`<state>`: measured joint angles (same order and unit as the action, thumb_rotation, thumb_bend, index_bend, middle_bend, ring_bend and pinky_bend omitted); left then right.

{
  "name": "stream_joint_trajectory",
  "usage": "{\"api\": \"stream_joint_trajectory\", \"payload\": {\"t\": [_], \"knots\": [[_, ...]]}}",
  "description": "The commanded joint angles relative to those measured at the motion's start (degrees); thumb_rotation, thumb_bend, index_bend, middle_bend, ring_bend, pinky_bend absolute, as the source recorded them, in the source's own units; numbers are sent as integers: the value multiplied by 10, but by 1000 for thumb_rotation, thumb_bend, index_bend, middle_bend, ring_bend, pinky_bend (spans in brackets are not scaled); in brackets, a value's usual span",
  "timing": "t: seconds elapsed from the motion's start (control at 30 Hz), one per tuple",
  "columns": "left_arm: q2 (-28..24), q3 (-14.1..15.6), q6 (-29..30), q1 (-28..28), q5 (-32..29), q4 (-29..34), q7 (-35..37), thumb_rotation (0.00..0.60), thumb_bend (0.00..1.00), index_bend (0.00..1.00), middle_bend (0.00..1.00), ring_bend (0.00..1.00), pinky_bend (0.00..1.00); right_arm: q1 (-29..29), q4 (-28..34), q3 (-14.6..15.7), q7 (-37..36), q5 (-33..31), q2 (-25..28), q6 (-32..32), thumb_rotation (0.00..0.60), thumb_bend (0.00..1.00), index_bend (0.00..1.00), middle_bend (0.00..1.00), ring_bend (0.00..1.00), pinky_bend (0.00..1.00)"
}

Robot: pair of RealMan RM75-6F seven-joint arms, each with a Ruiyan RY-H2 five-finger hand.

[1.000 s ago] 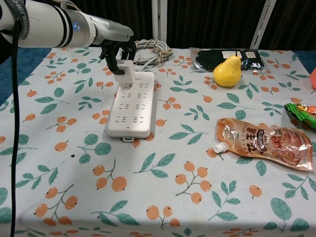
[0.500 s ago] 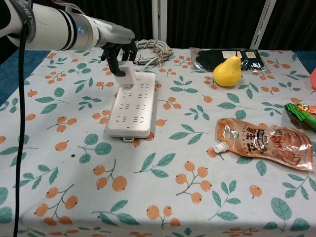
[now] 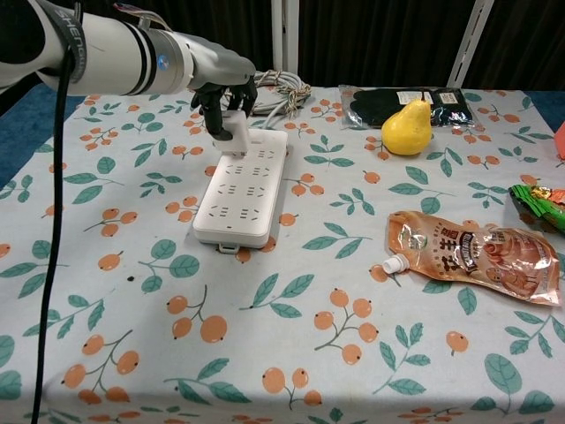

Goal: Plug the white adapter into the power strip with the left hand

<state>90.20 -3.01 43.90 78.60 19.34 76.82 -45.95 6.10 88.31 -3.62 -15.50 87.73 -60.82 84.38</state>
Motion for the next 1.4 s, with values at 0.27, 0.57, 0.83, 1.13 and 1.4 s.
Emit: {"api": "stream_joint_trajectory", "payload": {"t": [0.27,0.57,0.83,1.13,1.4], "knots": [[6,6,-7,26,-28,-6,-31,600,430,744,839,621,533,-1,-3,0,-3,-2,-2,-1,600,280,0,43,0,0],[21,12,-13,37,-48,-21,-41,600,430,747,841,621,533,-3,-8,0,-8,-3,-3,0,600,280,0,43,0,0],[27,16,-12,32,-46,-28,-34,600,430,745,836,623,533,-4,-12,-1,-11,-4,-4,0,600,280,0,43,0,0],[11,10,-5,17,-20,-3,-7,600,334,347,458,347,469,-4,-12,-1,-12,-3,-4,0,600,281,0,43,0,0],[0,6,6,7,0,13,7,600,324,267,369,286,415,-5,-10,-2,-11,-2,-3,3,600,280,0,43,0,0]]}}
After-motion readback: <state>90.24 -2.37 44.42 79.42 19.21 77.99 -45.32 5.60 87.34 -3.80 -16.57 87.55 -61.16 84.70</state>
